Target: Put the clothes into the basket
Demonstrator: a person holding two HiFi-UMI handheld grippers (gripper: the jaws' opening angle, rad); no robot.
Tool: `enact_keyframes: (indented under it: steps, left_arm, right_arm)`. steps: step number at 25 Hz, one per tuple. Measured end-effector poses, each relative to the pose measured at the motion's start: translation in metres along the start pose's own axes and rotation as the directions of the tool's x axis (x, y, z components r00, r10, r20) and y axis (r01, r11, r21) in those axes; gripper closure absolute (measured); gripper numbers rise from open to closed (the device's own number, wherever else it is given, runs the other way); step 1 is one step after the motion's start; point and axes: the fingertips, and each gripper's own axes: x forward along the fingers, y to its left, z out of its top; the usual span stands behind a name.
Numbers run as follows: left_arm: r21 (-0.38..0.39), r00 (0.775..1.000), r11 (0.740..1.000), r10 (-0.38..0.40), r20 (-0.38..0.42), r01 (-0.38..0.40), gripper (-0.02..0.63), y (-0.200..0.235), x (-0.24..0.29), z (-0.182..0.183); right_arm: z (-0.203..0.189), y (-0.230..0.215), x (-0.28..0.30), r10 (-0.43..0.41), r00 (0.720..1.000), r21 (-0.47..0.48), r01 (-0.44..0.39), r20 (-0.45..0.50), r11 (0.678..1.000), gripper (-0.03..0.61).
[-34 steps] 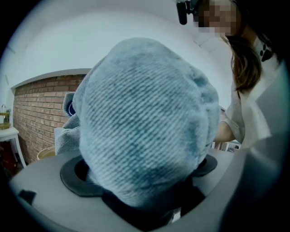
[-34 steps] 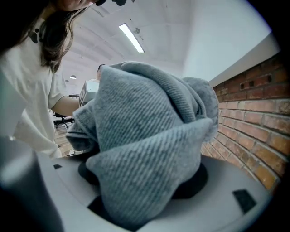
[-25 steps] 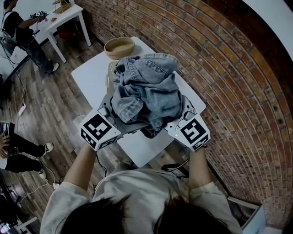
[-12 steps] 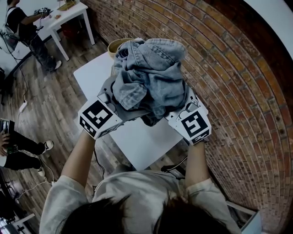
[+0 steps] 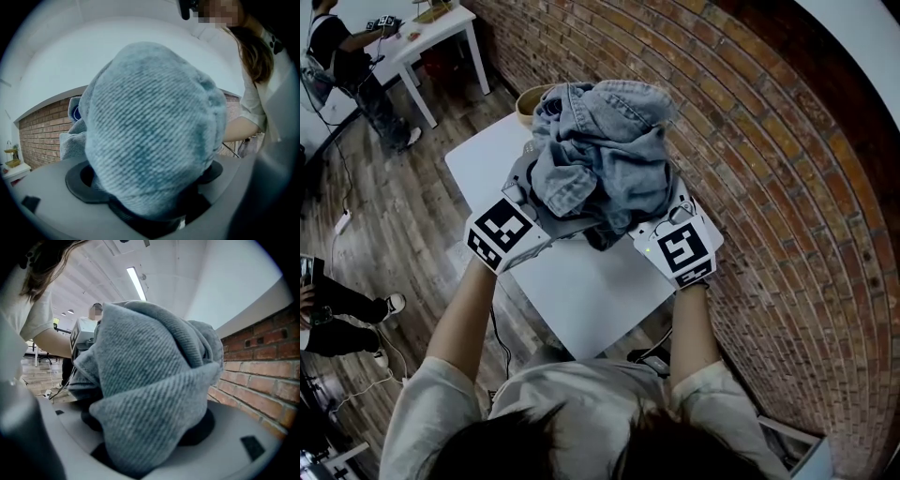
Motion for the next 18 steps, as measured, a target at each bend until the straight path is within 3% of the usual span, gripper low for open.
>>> enact_keyframes:
  steps: [8, 18]
  left_arm:
    - [-0.021, 0.999, 1.0, 0.007, -0.031, -0.008, 0.086, 0.029, 0.017, -0.031]
    - [-0.167, 0.995, 0.985, 0.02, -0.093, -0.036, 0.089, 0.041, 0.033, -0.092]
  right_arm:
    - [-0.025, -0.016, 0.033, -0.011, 1.0, 0.02, 0.012, -0.029, 1.0, 0.229]
    - [-0.079, -0.009, 0.061, 0.01, 0.99, 0.067, -0.001, -0.142, 0.998, 0.236]
